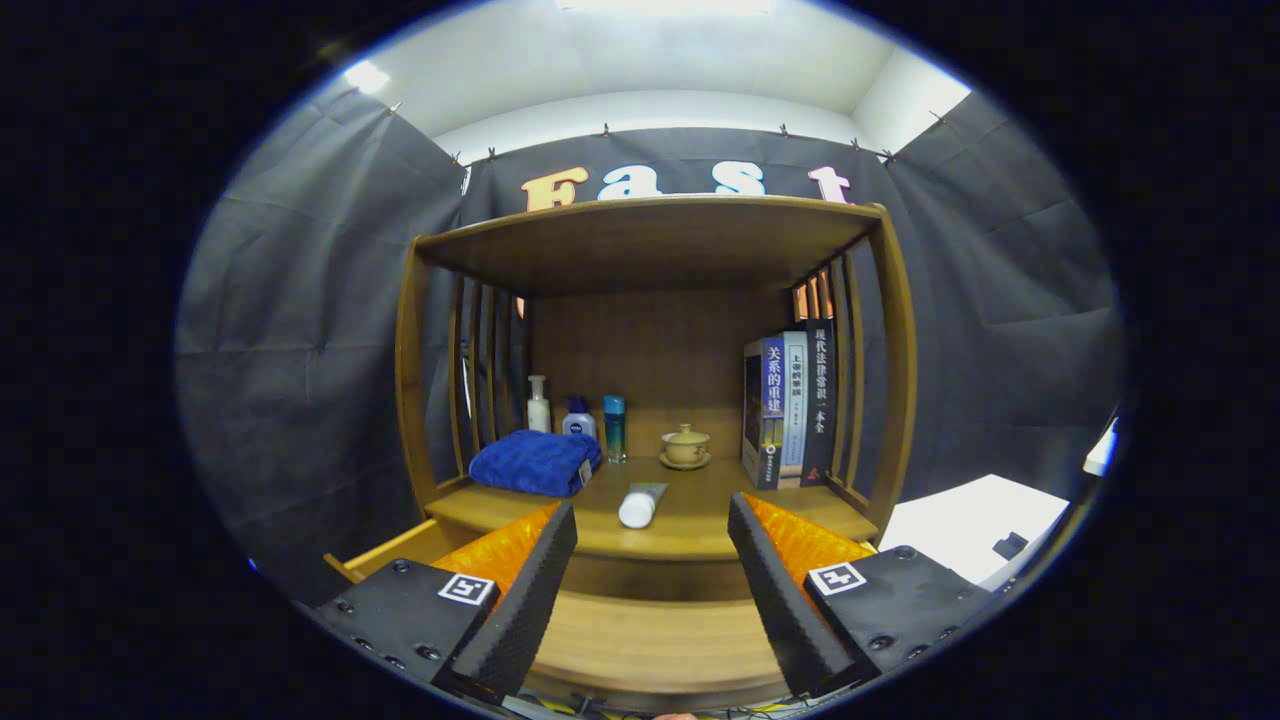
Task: Pull open the drawer, take out the items inside it, and place them on the countertop above the cabinet.
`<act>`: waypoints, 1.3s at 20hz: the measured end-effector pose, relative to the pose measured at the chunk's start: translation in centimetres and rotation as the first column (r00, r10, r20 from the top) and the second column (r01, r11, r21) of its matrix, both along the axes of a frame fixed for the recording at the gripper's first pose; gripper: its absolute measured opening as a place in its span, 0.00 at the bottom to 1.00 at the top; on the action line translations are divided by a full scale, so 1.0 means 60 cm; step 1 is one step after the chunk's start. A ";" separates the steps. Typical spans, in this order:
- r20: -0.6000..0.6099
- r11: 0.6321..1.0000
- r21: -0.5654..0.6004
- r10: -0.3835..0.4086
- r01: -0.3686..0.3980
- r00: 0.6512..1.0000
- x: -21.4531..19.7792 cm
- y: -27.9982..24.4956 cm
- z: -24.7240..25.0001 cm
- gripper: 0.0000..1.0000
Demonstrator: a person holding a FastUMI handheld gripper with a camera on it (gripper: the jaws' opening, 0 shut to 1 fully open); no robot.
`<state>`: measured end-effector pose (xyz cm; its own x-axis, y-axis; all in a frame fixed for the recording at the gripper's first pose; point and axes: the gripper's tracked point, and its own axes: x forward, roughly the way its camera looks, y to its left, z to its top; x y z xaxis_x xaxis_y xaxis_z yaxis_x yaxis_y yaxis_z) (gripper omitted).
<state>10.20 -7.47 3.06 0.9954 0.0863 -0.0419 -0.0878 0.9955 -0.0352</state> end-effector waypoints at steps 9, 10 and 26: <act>-0.038 1.000 -0.017 0.020 -0.021 0.999 -0.112 0.071 -0.105 0.98; -0.060 1.000 0.004 0.017 -0.016 0.998 -0.117 0.077 -0.124 0.98; -0.169 0.991 -0.045 -0.133 0.127 0.977 -0.096 0.041 -0.265 0.97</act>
